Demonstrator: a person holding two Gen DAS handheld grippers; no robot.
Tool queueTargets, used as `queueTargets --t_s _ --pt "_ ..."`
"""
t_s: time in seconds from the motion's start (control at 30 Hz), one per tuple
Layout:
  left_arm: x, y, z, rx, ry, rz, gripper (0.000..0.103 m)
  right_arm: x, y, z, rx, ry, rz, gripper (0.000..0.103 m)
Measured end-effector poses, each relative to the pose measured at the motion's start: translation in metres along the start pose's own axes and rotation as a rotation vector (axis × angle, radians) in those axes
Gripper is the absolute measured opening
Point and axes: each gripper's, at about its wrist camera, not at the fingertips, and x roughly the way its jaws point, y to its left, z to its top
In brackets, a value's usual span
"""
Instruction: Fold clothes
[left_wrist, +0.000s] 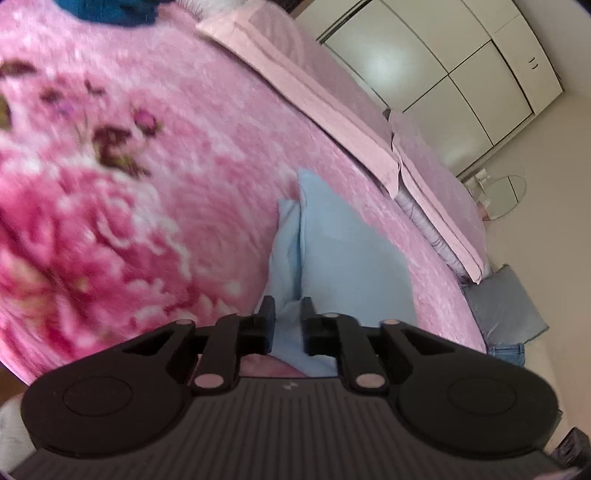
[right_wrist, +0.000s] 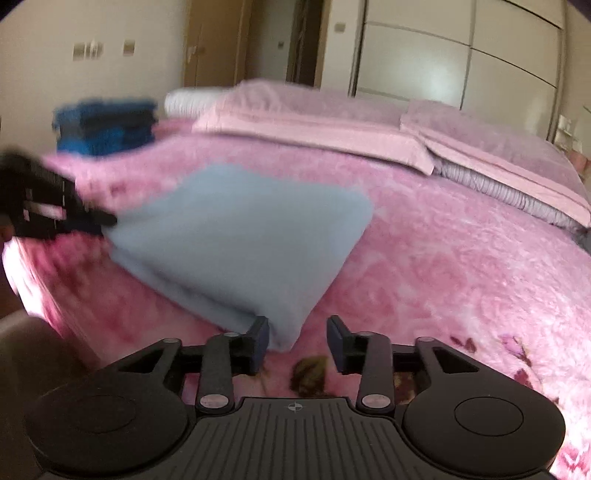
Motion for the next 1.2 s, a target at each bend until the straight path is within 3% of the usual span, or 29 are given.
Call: queueTargets --t_s 0.13,0.23,0.33,0.37,0.5,0.6,0.73,0.83,0.97,1.1,1.17,1.2 --pt "-0.007 -0.029 0.007 0.101 -0.028 -0.044 0.008 -0.007 -0.018 0.018 0.202 -0.067 0.034 0.04" --pt "0.013 -0.053 0.003 0.22 0.015 -0.044 0.008 0.008 -0.019 0.028 0.264 -0.062 0.043 0.039" --pt "0.043 -0.06 -0.019 0.365 0.068 0.089 0.008 0.026 -0.008 0.026 0.257 -0.016 0.038 0.039" --pt "0.05 -0.055 -0.027 0.39 0.074 0.114 0.003 0.033 -0.004 0.024 0.246 0.003 0.035 0.039" --pt "0.047 -0.035 -0.032 0.285 0.058 0.069 0.003 0.054 0.015 0.016 0.031 0.08 0.013 0.039" --pt "0.038 -0.042 -0.014 0.28 0.087 0.069 0.002 0.052 -0.003 0.031 0.083 0.117 0.061 0.039" --pt "0.034 -0.064 0.023 0.386 -0.006 0.068 0.003 0.051 -0.032 0.056 0.151 0.091 0.094 0.04" --pt "0.062 -0.072 0.058 0.404 -0.03 0.064 0.003 0.071 -0.049 0.08 0.153 0.044 0.051 0.039" --pt "0.117 -0.084 0.085 0.448 0.022 0.064 0.003 0.105 -0.072 0.107 0.165 0.008 0.001 0.039" --pt "0.17 -0.074 0.084 0.508 0.073 0.142 0.003 0.151 -0.081 0.116 0.162 0.025 -0.027 0.039" --pt "0.193 -0.059 0.079 0.523 0.1 0.175 0.004 0.172 -0.086 0.106 0.197 0.036 0.005 0.039" --pt "0.195 -0.055 0.077 0.533 0.078 0.172 0.003 0.184 -0.089 0.101 0.217 0.065 0.026 0.039"
